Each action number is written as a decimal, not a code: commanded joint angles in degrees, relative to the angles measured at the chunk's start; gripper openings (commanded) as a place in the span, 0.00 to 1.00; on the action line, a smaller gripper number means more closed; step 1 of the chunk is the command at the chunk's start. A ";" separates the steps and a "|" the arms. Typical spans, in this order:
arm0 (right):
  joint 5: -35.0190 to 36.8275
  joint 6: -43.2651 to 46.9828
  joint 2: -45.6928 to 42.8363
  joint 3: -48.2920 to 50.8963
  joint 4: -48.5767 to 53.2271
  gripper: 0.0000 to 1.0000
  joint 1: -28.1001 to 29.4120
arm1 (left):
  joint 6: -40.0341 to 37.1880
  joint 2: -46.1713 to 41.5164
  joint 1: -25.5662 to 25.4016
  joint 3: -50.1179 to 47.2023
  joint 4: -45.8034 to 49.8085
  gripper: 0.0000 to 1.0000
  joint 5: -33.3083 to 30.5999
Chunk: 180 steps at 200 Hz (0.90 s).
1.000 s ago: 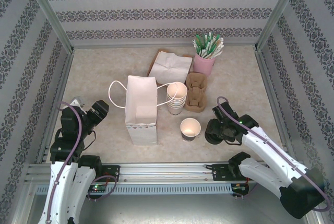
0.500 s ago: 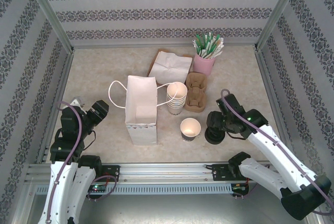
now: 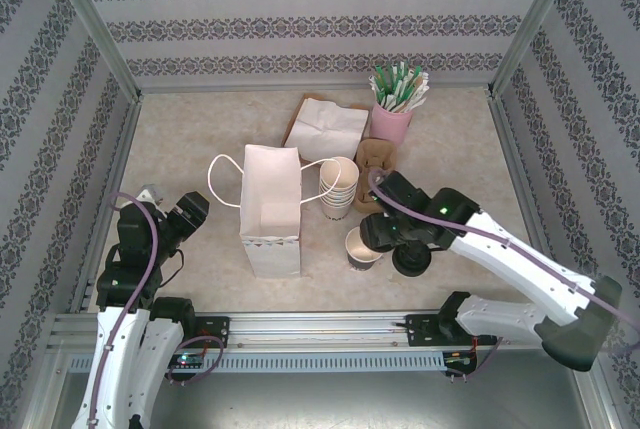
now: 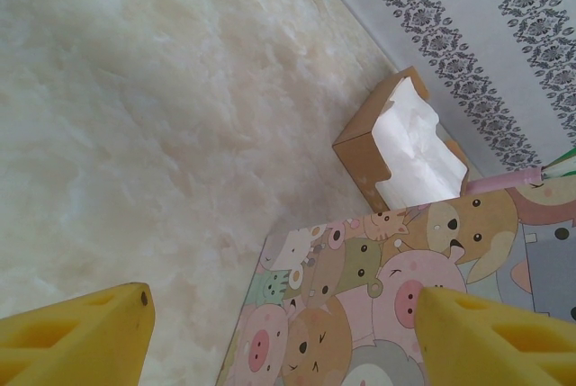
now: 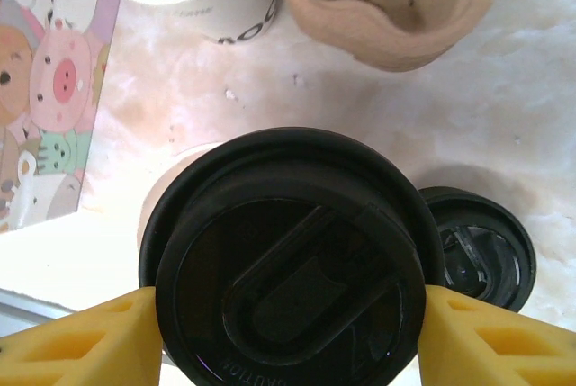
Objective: Pack the takeout coffee
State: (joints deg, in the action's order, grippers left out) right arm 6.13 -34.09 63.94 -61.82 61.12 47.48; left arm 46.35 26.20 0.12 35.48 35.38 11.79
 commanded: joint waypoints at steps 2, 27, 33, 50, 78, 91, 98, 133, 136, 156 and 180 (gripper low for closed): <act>-0.13 1.15 2.46 -2.42 2.07 0.66 2.11 | -1.41 0.33 0.50 1.35 -0.10 0.77 0.39; -0.46 0.90 5.08 -3.25 2.77 0.66 3.12 | -1.50 0.35 0.55 1.37 0.01 0.77 0.25; -0.60 0.91 5.60 -3.35 2.77 0.66 3.23 | -1.47 0.39 0.56 1.35 -0.11 0.77 0.26; -0.71 0.73 6.98 -3.43 2.71 0.66 3.82 | -1.55 0.44 0.53 1.27 -0.09 0.77 0.34; -1.22 0.53 8.69 -3.57 1.75 0.66 4.23 | -1.58 0.44 0.56 1.20 -0.09 0.77 0.34; -1.88 0.28 9.25 -3.41 0.97 0.67 4.44 | -1.61 0.44 0.53 1.21 0.00 0.77 0.42; -2.17 0.20 9.67 -3.30 0.69 0.67 4.54 | -1.61 0.44 0.51 1.22 0.10 0.77 0.44; -2.84 -0.21 10.94 -3.22 0.60 0.66 4.90 | -1.60 0.44 0.57 1.25 0.09 0.77 0.44; -2.94 -0.32 10.96 -3.11 0.52 0.67 4.96 | -1.61 0.45 0.57 1.18 0.13 0.77 0.48; -2.66 -0.67 10.85 -2.50 -0.21 0.67 5.14 | -1.48 0.42 0.50 1.06 0.02 0.77 0.52; -1.24 -1.02 10.85 -2.30 -0.17 0.66 5.09 | -1.58 0.32 0.57 1.02 0.04 0.77 0.51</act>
State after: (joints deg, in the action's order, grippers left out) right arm 3.77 -34.30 74.52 -63.99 61.10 51.68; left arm 45.63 26.59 0.12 35.48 35.40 11.81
